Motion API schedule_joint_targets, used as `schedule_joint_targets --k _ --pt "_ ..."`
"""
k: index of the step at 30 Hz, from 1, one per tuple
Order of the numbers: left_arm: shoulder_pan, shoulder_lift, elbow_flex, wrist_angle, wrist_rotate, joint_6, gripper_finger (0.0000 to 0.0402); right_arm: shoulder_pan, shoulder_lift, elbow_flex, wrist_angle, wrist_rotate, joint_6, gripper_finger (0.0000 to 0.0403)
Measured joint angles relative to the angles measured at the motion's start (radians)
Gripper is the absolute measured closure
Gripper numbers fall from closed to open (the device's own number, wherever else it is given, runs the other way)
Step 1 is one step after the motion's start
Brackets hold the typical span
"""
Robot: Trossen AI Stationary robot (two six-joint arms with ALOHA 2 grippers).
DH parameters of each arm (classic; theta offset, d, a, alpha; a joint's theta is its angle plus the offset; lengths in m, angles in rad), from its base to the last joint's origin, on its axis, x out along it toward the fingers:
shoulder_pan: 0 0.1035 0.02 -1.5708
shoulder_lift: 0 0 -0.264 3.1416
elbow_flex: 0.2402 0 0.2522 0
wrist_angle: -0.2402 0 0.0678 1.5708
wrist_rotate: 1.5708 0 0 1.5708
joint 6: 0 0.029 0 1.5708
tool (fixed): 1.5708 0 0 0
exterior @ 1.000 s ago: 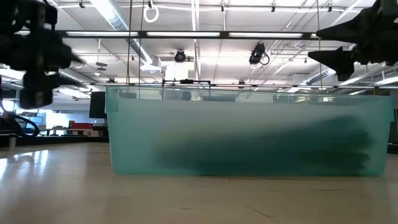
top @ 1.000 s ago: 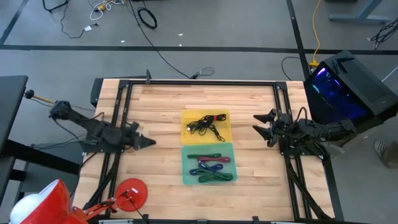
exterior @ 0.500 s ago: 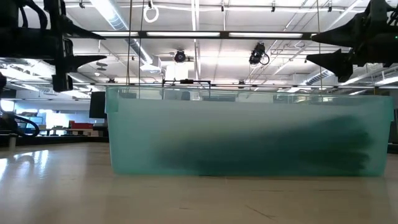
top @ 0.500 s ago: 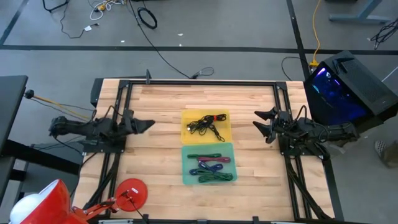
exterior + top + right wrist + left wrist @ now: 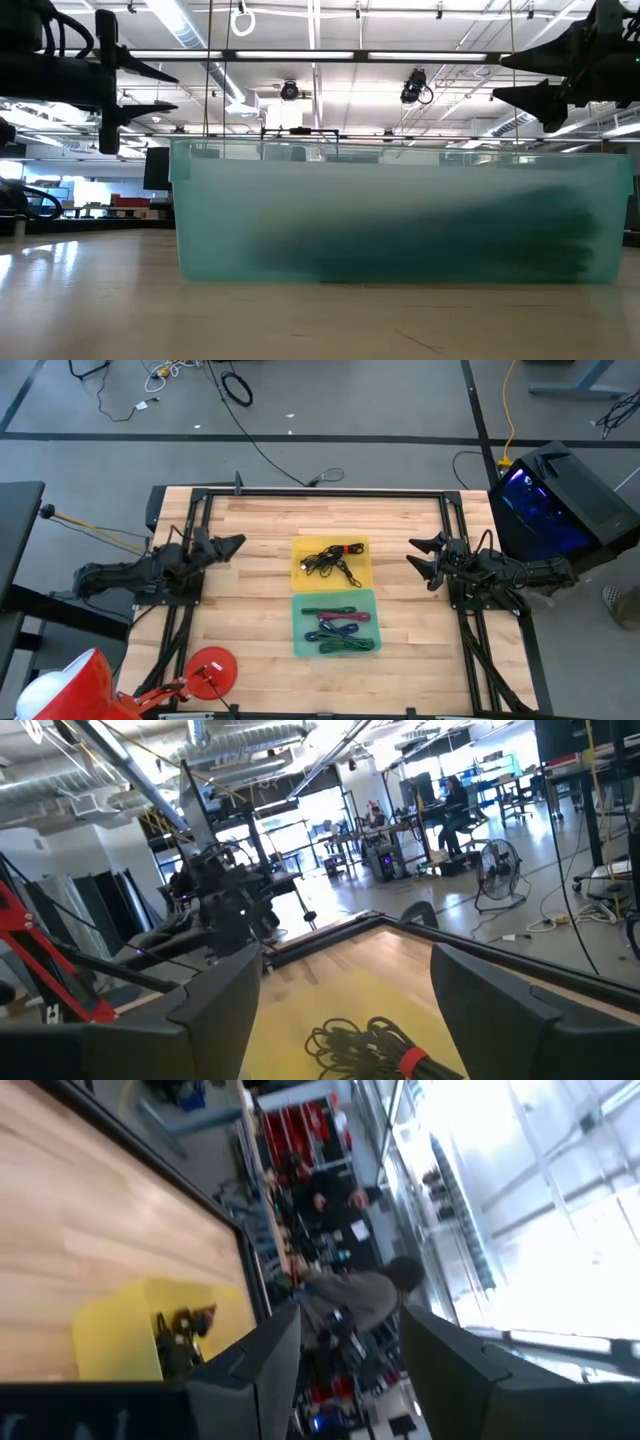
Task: Pick & Place USB Port
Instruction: Return to Home Position
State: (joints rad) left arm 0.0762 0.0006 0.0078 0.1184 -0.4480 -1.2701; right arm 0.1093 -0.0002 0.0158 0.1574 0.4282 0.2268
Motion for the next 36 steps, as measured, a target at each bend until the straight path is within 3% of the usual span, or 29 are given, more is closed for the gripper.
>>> schedule_joint_targets --k 19,26,36 --pt "0.124 0.0 0.0 0.0 0.0 0.0 0.0225 -0.001 0.002 0.0 -0.016 0.003 -0.03 0.0112" --pt "0.163 0.0 0.0 0.0 0.0 0.0 0.0225 -0.001 0.029 0.0 -0.105 -0.132 -0.179 0.0112" --pt "0.192 0.0 0.0 0.0 0.0 0.0 0.0225 -0.001 0.033 0.0 -0.1 -0.131 -0.183 0.0112"
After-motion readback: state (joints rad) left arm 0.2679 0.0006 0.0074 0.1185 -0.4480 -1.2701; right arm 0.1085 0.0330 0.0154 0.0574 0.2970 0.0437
